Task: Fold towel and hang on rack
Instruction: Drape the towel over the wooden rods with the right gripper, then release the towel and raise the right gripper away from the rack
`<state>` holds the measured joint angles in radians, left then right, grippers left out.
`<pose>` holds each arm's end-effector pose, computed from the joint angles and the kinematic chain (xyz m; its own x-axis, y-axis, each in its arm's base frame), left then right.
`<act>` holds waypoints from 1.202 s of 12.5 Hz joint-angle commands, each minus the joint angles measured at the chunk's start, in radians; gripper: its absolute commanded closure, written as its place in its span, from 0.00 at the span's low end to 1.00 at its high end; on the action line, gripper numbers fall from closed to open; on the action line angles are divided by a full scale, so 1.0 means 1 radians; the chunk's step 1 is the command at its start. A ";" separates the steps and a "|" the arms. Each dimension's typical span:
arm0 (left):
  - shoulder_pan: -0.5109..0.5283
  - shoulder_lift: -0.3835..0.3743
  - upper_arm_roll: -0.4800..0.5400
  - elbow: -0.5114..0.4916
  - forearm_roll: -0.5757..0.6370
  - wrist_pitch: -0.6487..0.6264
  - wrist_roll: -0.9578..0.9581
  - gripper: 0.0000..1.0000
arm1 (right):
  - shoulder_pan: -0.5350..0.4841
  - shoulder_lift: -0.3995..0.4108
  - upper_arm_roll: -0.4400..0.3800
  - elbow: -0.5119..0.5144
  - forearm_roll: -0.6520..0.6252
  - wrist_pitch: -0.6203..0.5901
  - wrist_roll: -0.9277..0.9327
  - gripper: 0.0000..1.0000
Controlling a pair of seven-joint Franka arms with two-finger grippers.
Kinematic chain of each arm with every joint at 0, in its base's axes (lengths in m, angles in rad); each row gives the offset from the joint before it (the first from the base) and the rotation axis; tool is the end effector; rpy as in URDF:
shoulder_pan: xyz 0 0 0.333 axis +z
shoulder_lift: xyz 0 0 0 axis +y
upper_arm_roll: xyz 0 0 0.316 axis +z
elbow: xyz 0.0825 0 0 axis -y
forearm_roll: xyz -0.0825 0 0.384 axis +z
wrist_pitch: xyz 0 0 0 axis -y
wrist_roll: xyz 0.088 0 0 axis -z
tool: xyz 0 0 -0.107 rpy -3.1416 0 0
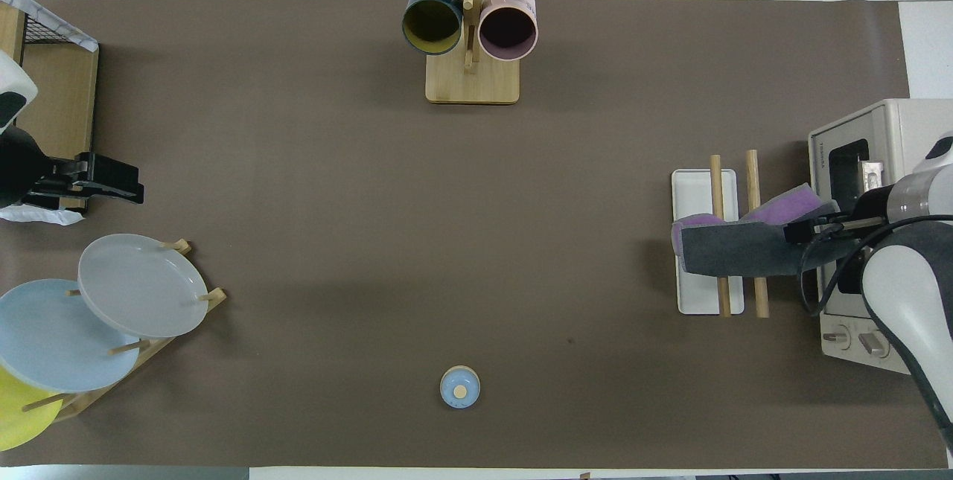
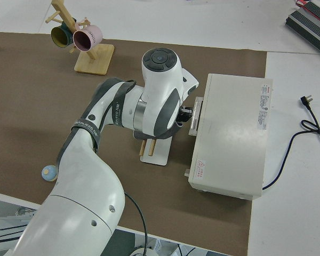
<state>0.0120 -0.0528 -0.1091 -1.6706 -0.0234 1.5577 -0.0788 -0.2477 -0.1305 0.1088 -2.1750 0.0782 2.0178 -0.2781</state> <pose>0.5318 -0.0558 0.6050 0.9979 -0.0179 -0.0616 -0.0172 -0.9998 0.0128 0.5012 -0.0643 0.4457 0.9946 0.1035 -0.0119 0.1026 -0.9929 -0.0610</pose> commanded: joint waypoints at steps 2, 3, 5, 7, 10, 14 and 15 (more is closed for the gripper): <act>-0.009 -0.018 0.016 -0.001 -0.003 0.016 0.011 0.00 | -0.001 0.002 0.003 0.047 -0.044 -0.051 0.011 0.00; -0.007 -0.016 0.016 -0.001 -0.003 0.019 0.011 0.00 | 0.004 0.003 0.006 0.073 -0.078 -0.074 0.011 0.00; -0.003 -0.016 0.011 -0.001 -0.022 0.022 0.011 0.00 | 0.025 0.009 0.006 0.115 -0.109 -0.112 0.010 0.00; -0.001 -0.015 0.011 -0.001 -0.024 0.030 0.013 0.00 | 0.039 0.009 0.006 0.170 -0.110 -0.178 0.011 0.00; -0.001 -0.018 0.014 -0.001 -0.024 0.028 0.017 0.00 | 0.093 0.026 0.006 0.291 -0.164 -0.321 0.022 0.00; -0.004 -0.018 0.014 -0.005 -0.023 0.030 0.019 0.00 | 0.136 0.083 0.008 0.479 -0.166 -0.494 0.028 0.00; -0.004 -0.018 0.014 -0.005 -0.023 0.032 0.019 0.00 | 0.149 0.106 0.008 0.538 -0.166 -0.539 0.046 0.00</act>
<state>0.0125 -0.0586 -0.1057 -1.6680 -0.0329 1.5767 -0.0776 -0.1077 -0.0978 0.1102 -1.7713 -0.0659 1.5663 -0.2622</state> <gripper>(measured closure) 0.000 0.000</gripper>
